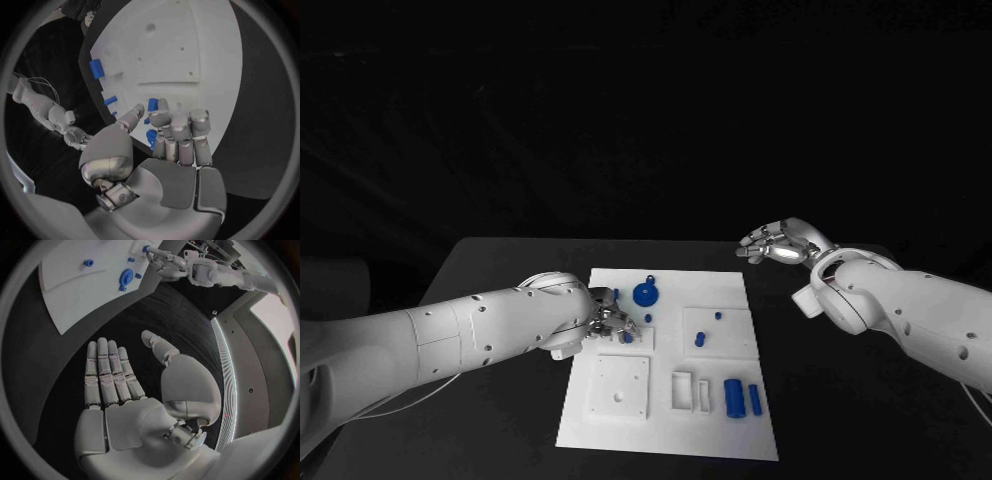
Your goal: Assemble the parts on the task board
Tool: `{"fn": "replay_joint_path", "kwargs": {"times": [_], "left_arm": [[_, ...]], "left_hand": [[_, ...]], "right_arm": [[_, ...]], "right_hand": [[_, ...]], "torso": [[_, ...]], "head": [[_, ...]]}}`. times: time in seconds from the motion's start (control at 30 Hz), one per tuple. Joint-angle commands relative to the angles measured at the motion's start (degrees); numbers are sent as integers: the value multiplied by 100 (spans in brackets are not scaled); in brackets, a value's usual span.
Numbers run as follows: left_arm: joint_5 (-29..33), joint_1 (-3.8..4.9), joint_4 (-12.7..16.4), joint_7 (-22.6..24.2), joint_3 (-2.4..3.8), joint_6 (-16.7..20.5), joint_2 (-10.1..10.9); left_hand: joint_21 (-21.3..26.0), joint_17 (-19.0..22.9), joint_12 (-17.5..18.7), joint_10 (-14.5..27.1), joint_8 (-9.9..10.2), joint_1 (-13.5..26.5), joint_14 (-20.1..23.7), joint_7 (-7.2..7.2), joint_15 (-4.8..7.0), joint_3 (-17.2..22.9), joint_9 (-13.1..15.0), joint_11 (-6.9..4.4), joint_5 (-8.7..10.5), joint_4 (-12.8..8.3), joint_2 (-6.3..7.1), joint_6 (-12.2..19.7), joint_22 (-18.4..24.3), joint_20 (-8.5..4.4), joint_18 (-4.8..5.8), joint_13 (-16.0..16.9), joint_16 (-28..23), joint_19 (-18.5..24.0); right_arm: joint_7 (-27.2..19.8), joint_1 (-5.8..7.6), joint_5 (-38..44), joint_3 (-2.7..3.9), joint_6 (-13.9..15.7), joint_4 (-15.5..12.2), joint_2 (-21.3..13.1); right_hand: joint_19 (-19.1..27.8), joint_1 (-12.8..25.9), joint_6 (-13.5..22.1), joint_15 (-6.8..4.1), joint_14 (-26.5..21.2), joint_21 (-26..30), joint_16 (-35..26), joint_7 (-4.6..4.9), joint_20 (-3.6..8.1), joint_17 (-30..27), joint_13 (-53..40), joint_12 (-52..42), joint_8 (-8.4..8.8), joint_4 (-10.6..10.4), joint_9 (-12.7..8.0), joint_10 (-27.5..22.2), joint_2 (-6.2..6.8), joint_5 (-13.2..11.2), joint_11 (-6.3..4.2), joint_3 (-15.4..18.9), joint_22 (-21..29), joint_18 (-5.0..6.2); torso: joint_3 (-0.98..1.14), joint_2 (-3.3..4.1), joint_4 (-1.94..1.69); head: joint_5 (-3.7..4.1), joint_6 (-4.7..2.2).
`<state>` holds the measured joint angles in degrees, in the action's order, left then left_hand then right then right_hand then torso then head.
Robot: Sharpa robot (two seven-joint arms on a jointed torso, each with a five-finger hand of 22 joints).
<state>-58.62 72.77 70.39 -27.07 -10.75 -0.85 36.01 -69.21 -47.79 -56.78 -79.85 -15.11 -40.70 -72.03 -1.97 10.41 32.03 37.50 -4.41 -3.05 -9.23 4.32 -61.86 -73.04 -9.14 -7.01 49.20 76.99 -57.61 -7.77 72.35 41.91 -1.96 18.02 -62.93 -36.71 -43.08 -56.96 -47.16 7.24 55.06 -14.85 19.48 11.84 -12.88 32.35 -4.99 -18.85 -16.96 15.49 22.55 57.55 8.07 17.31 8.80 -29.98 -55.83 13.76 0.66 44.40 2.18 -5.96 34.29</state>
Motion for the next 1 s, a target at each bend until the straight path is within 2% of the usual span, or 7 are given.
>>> {"fn": "replay_joint_path", "kwargs": {"times": [0.03,0.2,0.57,0.63,0.73,0.93,1.0], "left_arm": [[2,0,-4,6,-2,-144,-23],[27,-1,-46,10,-5,-131,-46],[118,-14,-85,13,-9,-102,-71],[191,-15,-80,30,-9,-90,-62],[257,-16,-67,50,-9,-69,-54],[398,-16,-45,113,-8,-25,-42],[421,-16,-33,134,-7,-25,-32]], "left_hand": [[-22,-5,4,-20,-32,-136,-10,12,44,9,3,-30,11,-144,-66,-49,-5,-610,-63,1,31,38],[-24,-1,6,-32,-31,-364,-17,13,44,74,-6,-30,-59,-330,-204,-60,-1,-610,-61,-5,29,30],[-28,4,11,-42,-36,-502,-24,7,37,115,-14,-23,-183,-440,-413,-80,3,-598,-43,-13,27,21],[-28,6,16,-41,-32,-573,-22,3,33,141,-19,-19,-263,-506,-524,-77,3,-595,-39,-17,24,23],[-29,11,23,-43,-21,-585,-23,-10,18,120,-32,-6,-697,-606,-621,-69,5,-579,-16,-24,21,26],[-30,19,28,-50,0,-557,-27,-24,6,108,-56,7,-1406,-694,-745,-58,10,-570,3,-33,17,22],[-31,20,29,-50,-4,-537,-28,-21,3,115,-61,11,-1644,-704,-843,-75,10,-568,9,-36,19,25]], "right_arm": [[-32,-2,56,0,-76,-17,-2],[-32,-2,57,0,-79,-33,-3],[-31,-2,60,0,-86,-40,-18],[-31,-2,60,0,-86,-37,-18],[-33,-2,60,0,-91,-37,-19],[-32,-2,60,0,-98,-36,-18],[-31,-2,60,0,-103,-31,-18]], "right_hand": [[21,-4,30,31,-17,30,-26,-16,-19,-1,7,27,-24,16,-7,38,10,17,-15,31,-7,93],[21,-2,30,31,-17,31,-26,-16,-20,-1,8,27,-24,14,-7,38,10,17,-15,32,-7,93],[21,1,29,31,-17,32,-26,-16,-20,-1,9,27,-25,13,-8,39,8,18,-15,34,-8,93],[20,3,29,31,-17,32,-27,-16,-21,-1,10,27,-25,11,-8,39,9,18,-15,35,-8,93],[20,6,29,31,-17,32,-27,-16,-22,-1,11,27,-26,10,-8,39,9,19,-15,36,-9,94],[20,14,28,31,-17,34,-27,-16,-23,-1,14,27,-26,5,-9,40,9,23,-15,40,-10,94],[20,18,28,31,-17,34,-28,-16,-24,0,16,27,-26,3,-10,40,11,25,-15,43,-11,95]], "torso": [[-6,-2,-8],[-4,-6,-9],[-1,-6,-4],[0,-6,-6],[-2,-8,-9],[-3,-10,-9],[-4,-10,-9]], "head": [[1,12],[9,16],[9,16],[10,16],[7,14],[2,6],[-2,2]]}}
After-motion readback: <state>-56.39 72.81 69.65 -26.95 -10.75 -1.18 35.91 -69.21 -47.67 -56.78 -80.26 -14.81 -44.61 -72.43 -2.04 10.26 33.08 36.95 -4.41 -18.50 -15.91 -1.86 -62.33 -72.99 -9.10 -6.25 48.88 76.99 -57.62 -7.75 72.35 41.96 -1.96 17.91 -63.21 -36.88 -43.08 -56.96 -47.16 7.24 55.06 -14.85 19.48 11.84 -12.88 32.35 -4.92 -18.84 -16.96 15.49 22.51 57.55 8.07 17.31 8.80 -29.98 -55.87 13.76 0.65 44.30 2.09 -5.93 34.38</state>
